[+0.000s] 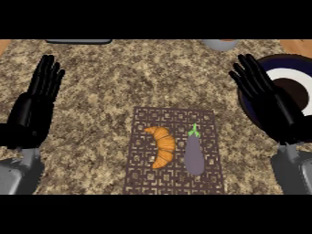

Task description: Pick the croissant from the placemat and place it in the plate

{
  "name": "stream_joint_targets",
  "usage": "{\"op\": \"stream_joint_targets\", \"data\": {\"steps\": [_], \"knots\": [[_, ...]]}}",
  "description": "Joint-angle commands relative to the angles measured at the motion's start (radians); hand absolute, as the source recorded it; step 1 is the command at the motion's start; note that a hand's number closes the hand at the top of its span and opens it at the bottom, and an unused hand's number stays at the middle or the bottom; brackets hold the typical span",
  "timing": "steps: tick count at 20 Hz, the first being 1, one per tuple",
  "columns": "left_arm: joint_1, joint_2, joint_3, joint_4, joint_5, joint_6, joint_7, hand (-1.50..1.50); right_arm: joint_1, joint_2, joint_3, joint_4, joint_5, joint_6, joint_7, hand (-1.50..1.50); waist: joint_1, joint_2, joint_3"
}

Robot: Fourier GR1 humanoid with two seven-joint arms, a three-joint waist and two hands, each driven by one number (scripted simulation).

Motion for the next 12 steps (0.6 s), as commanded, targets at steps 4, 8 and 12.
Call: {"op": "stream_joint_targets", "data": {"steps": [4, 8, 12], "knots": [[0.132, -0.035, -0.055, 0.154, 0.016, -0.019, 0.108, 0.0, -0.176, -0.035, -0.025, 0.086, 0.12, -0.024, -0.075, 1.5, 0.033, 0.028, 0.04], [0.2, -0.055, -0.095, 0.219, 0.045, -0.063, 0.139, 0.0, -0.164, -0.214, -0.007, 0.135, 0.475, -0.153, -0.09, 1.5, 0.019, 0.042, 0.033], [0.216, -0.079, -0.127, 0.208, 0.036, -0.053, 0.184, 0.0, -0.081, 0.019, -0.002, 0.241, 0.514, -0.376, -0.317, -1.5, 0.025, 0.023, 0.042]]}}
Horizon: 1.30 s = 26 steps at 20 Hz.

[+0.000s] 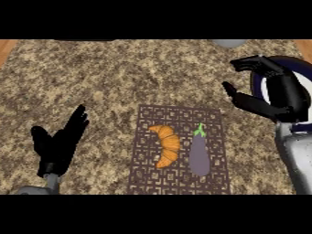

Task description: Pick the croissant from the placemat and place it in the plate

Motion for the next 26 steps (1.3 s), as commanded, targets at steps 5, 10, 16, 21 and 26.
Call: {"op": "stream_joint_targets", "data": {"steps": [5, 10, 16, 21, 26], "knots": [[0.015, -0.065, 0.013, 0.146, -0.03, -0.026, -0.062, 0.0, 0.013, 0.119, -0.003, 0.22, 0.065, -0.047, -0.325, -1.5, -0.013, -0.011, 0.005], [0.048, -0.048, 0.005, 0.053, -0.02, -0.026, 0.007, 0.0, 0.071, -0.027, 0.09, 0.093, 0.183, 0.048, -0.148, -1.5, -0.016, -0.015, 0.004], [0.07, -0.037, 0.002, 0.028, -0.028, -0.028, 0.013, 0.0, -0.028, -0.156, 0.215, 0.002, 0.257, 0.272, 0.146, -1.5, -0.013, -0.019, 0.003], [0.058, -0.036, 0.022, -0.01, -0.008, -0.033, 0.065, 0.0, -0.039, -0.064, 0.346, -0.12, 0.373, 0.287, 0.392, -1.5, -0.014, -0.017, 0.004], [0.03, -0.064, 0.035, 0.067, -0.039, -0.054, 0.008, 0.0, -0.042, 0.055, 0.394, -0.083, 0.472, 0.301, 0.457, -1.5, -0.014, -0.013, 0.005]]}}
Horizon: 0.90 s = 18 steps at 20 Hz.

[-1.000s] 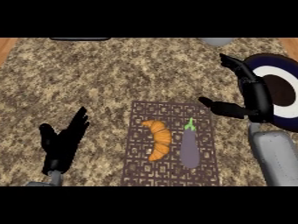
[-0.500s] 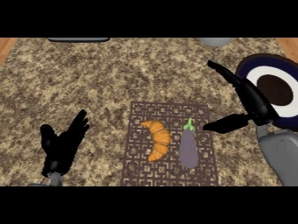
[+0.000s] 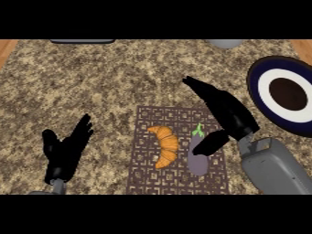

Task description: Pick the croissant from the placemat and place it in the plate

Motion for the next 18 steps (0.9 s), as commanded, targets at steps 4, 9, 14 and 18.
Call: {"op": "stream_joint_targets", "data": {"steps": [4, 9, 14, 18], "knots": [[-0.015, -0.014, 0.03, 0.018, -0.016, -0.025, 0.009, 0.0, -0.004, 0.116, 0.049, -0.014, 0.138, 0.059, 0.139, -1.5, 0.0, 0.001, 0.001], [-0.001, -0.022, 0.04, -0.017, -0.012, -0.042, 0.024, 0.0, 0.027, 0.198, 0.084, 0.065, 0.221, 0.047, 0.163, -1.5, 0.0, 0.001, 0.001], [-0.054, -0.043, 0.058, 0.005, -0.049, -0.028, 0.061, 0.0, 0.04, 0.245, 0.038, 0.09, 0.222, 0.111, 0.128, -1.5, 0.0, 0.002, 0.001], [0.015, -0.06, 0.056, 0.043, -0.074, -0.053, -0.059, 0.0, 0.053, 0.296, 0.096, 0.153, 0.27, 0.019, 0.111, -1.5, 0.002, 0.002, 0.001]]}}
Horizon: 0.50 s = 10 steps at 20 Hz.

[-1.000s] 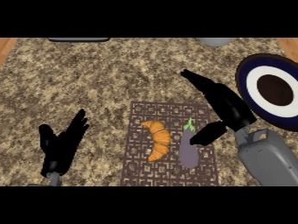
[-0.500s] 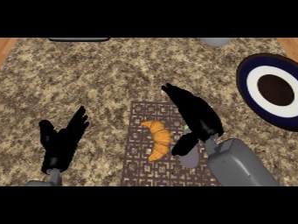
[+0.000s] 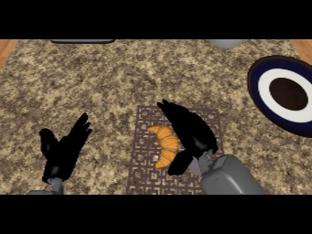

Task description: Pick the croissant from the placemat and place it in the plate

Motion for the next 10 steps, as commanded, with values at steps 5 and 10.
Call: {"op": "stream_joint_targets", "data": {"steps": [5, 10], "knots": [[0.018, -0.02, 0.003, -0.06, -0.019, -0.006, 0.055, 0.0, -0.005, 0.035, -0.009, 0.106, 0.135, -0.009, -0.016, -1.5, 0.002, 0.0, 0.0], [-0.072, -0.045, 0.046, 0.141, -0.041, -0.035, -0.051, 0.0, -0.002, 0.056, 0.029, 0.103, 0.177, -0.052, 0.034, -1.5, -0.003, 0.001, 0.0]]}}
